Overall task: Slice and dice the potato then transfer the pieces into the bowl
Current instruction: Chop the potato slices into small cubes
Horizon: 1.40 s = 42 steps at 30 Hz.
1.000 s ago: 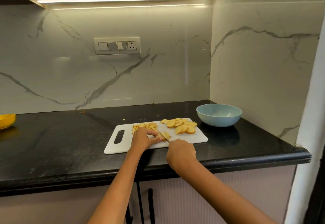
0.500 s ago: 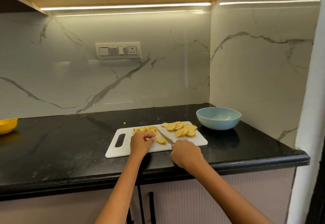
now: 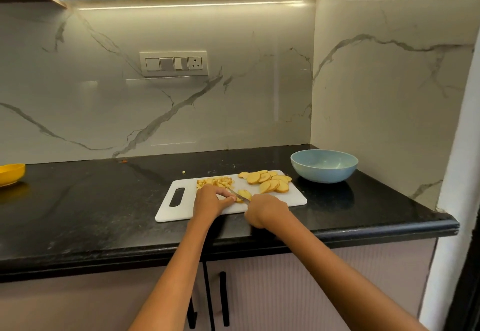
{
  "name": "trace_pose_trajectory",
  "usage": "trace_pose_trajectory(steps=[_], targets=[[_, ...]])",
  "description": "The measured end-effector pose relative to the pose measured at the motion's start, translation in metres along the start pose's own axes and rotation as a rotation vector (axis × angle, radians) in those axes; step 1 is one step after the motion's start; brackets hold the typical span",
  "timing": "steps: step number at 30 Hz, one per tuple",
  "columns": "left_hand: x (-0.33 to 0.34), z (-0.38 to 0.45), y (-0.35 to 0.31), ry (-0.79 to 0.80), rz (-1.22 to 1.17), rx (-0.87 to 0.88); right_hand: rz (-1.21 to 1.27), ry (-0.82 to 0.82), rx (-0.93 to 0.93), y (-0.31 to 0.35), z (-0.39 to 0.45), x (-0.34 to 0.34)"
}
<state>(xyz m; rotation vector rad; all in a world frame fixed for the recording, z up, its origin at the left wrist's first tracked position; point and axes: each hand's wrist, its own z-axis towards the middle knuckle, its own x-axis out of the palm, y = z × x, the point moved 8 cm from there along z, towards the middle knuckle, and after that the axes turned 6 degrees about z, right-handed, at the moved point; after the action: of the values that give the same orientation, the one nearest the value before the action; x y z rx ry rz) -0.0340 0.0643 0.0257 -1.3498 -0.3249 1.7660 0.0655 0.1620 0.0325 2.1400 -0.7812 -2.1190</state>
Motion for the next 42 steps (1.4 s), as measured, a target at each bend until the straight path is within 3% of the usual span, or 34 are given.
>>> trace_pose_trajectory(steps=[4,12,20,25,29,34,39,42], targets=[[-0.001,-0.003,-0.002,-0.014,0.028,-0.005,-0.053,0.017,-0.034,0.003,-0.003,-0.001],[-0.004,-0.007,-0.007,-0.026,0.04,0.044,-0.239,-0.131,-0.126,0.002,-0.014,0.005],[-0.004,-0.004,-0.006,-0.027,0.036,0.093,0.015,-0.261,-0.109,-0.016,-0.008,-0.007],[-0.001,-0.002,-0.011,-0.051,0.191,0.173,0.132,-0.292,-0.07,-0.029,0.001,-0.021],[0.02,0.012,-0.025,0.162,0.385,0.335,0.153,-0.301,-0.042,-0.033,0.009,-0.024],[0.039,0.024,-0.032,0.452,0.492,0.398,0.137,-0.327,-0.046,-0.033,0.015,-0.02],[0.032,0.025,-0.032,0.465,0.515,0.404,0.108,-0.306,-0.062,-0.031,0.015,-0.018],[0.025,0.022,-0.028,0.395,0.539,0.34,0.043,-0.273,-0.075,-0.028,0.012,-0.015]])
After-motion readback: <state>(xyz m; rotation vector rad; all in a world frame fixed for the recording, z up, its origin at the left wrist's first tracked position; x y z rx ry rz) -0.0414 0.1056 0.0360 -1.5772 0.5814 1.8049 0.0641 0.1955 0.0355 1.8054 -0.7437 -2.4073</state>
